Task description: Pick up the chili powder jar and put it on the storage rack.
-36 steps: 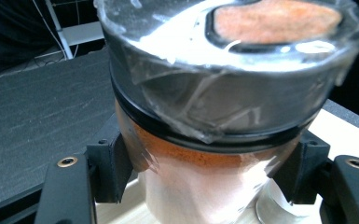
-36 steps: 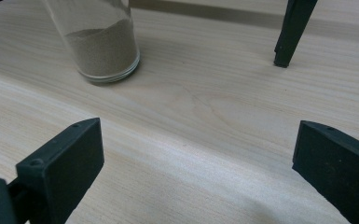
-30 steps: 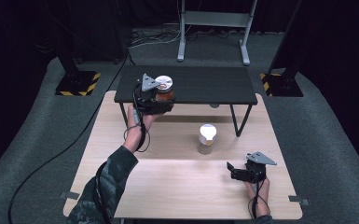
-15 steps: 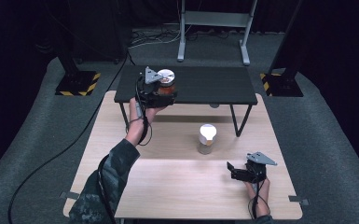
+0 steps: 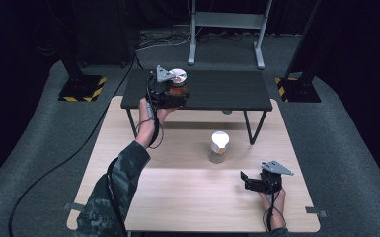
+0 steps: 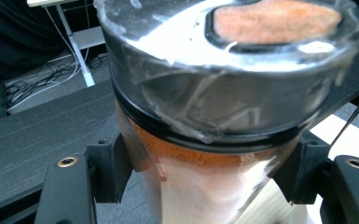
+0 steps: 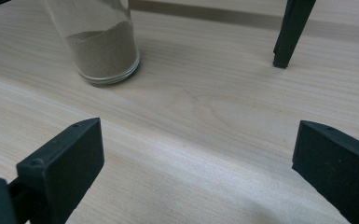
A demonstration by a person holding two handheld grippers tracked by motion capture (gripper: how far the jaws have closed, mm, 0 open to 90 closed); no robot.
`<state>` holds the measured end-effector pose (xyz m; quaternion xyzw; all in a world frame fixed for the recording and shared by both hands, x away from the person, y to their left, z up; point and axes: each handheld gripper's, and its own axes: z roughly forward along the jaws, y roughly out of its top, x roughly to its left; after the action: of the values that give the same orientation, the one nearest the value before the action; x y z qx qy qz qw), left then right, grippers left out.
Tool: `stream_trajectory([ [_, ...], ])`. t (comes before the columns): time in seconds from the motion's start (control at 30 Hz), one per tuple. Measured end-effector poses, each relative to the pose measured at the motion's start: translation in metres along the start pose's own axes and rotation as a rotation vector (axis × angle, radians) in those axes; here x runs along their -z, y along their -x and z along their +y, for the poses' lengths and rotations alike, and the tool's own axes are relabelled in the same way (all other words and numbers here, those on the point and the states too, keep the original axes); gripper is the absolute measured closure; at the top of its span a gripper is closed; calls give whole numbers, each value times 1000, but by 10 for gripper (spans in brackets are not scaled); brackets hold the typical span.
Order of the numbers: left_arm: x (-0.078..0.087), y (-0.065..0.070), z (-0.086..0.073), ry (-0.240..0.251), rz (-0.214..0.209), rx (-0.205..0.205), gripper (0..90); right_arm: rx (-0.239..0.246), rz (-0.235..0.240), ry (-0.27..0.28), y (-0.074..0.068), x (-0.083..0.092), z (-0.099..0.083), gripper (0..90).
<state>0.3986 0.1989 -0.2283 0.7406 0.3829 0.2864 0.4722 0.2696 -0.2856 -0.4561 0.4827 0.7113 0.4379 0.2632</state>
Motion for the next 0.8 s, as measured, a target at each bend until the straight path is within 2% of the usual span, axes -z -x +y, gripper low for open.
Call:
stream_trajectory([
  [0.3,-8,-3,7,-16,4,0,310,-1,-2,0,0,0,0,8],
  [0.8,-31,-7,15,-81,-15,12,310,-1,0,2,0,0,0,8],
])
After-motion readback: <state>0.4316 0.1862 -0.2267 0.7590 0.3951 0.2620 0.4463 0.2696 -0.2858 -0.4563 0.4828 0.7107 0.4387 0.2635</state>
